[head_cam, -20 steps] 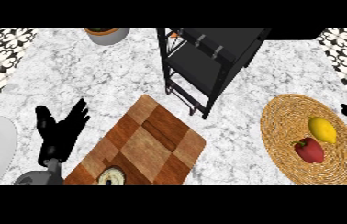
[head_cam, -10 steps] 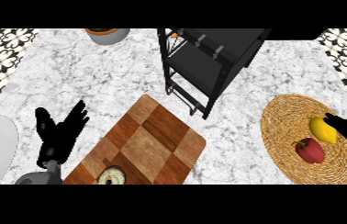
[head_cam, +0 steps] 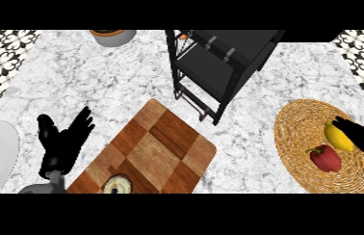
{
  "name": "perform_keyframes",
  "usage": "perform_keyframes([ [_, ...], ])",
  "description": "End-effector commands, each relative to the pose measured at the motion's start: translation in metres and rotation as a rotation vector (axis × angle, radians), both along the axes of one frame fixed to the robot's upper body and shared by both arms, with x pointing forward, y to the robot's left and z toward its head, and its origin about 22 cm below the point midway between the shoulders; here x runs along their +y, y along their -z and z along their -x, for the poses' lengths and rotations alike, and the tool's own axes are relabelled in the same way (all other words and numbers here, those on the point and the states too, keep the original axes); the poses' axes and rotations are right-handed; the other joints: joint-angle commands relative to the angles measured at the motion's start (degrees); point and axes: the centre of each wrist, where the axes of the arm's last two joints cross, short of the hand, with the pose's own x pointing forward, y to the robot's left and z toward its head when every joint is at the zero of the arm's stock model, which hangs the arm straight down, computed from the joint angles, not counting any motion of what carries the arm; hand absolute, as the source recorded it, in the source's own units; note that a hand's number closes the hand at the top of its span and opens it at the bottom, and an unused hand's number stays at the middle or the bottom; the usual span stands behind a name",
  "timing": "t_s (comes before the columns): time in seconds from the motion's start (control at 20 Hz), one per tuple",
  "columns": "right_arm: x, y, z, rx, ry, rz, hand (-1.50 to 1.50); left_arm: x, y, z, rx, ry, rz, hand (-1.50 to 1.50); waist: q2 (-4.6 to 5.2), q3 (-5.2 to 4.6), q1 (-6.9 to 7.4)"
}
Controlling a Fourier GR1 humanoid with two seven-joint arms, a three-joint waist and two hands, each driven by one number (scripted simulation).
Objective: Pick the bell pepper from the placemat and place it in the tiered shelf
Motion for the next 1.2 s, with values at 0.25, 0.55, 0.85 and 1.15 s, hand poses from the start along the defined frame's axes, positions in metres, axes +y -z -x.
perform_keyframes([
  [0.25,0.013,0.053,0.003,0.009,0.025,0.052,-1.50,-0.002,-0.010,-0.002,-0.006,-0.002,-0.009,0.00,0.01,0.01,0.09],
  [0.55,-0.014,0.045,-0.011,-0.048,0.071,0.088,-1.50,-0.008,0.011,0.001,0.005,0.015,-0.003,0.00,0.02,-0.01,0.00],
  [0.85,0.021,0.067,-0.028,-0.065,0.026,0.064,-1.50,0.011,-0.007,-0.001,-0.006,0.006,-0.001,0.00,0.01,0.00,0.19],
  [1.15,-0.002,0.076,-0.033,-0.077,0.026,0.036,-1.50,-0.003,-0.008,-0.005,-0.016,0.005,-0.012,0.00,0.02,0.00,0.09],
])
